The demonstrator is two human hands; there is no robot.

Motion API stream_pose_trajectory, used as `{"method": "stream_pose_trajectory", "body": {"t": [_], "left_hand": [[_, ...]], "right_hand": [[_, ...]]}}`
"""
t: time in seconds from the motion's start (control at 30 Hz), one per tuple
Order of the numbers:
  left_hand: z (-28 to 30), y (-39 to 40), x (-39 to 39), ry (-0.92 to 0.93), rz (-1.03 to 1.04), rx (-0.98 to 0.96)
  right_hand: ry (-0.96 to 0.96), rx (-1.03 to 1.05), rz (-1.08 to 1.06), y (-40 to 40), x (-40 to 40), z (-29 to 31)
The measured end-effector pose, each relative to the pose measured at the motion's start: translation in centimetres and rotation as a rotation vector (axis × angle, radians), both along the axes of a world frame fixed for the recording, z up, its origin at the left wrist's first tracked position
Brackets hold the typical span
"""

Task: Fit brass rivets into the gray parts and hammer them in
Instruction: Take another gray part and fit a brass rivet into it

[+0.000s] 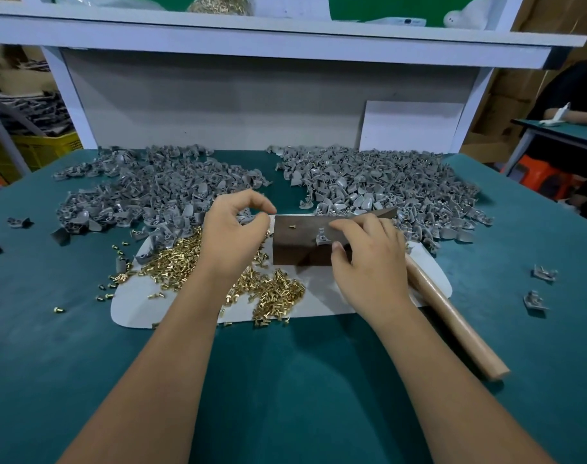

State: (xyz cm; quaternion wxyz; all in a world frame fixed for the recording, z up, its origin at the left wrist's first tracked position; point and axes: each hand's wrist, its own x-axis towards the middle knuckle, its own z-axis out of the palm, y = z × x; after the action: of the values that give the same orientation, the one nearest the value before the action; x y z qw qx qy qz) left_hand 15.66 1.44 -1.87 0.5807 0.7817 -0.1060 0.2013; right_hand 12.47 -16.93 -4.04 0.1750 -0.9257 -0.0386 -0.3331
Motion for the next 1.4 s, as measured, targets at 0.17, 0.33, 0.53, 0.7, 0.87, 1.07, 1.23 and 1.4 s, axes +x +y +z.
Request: {"method": "stream_pose_trajectory", "body": {"t": [0.17, 0.33, 0.53, 0.7, 0.87, 1.07, 1.23, 1.4], "left_hand": [[-0.1, 0.4, 0.3, 0.038, 0.083, -0.093], [-0.5, 0.5, 0.6, 0.062, 0.024, -0.102], [-0.6, 0.6, 0.9, 0.049, 0.000, -0.120], [-0.5, 0.7, 0.7, 0.012, -0.029, -0.116], [-0.2, 0.6, 0.7, 0.048, -0.084, -0.185], [-0.4, 0.6, 0.6, 0.050, -0.134, -0.226], [-0.2, 0.6, 0.3, 0.075, -0.288, -0.259], [-0.3, 0.5, 0.3, 0.076, -0.321, -0.215]], "right_hand": [[-0.006, -0.056, 0.069, 0.4, 0.3, -0.1], [0.017, -0.098, 0.066, 0.5, 1.3, 0.1], [0.049, -0.076, 0.058, 1.6, 2.9, 1.3], [0.173, -0.179, 0.070, 3.5, 4.9, 3.0], [0.212, -0.242, 0.032, 4.4, 5.6, 3.1], [0.192, -0.228, 0.025, 4.6, 5.7, 2.9], [0.028, 0.028, 0.027, 3.7, 4.6, 2.5], [-0.078, 0.294, -0.020, 1.6, 3.7, 1.5]]}}
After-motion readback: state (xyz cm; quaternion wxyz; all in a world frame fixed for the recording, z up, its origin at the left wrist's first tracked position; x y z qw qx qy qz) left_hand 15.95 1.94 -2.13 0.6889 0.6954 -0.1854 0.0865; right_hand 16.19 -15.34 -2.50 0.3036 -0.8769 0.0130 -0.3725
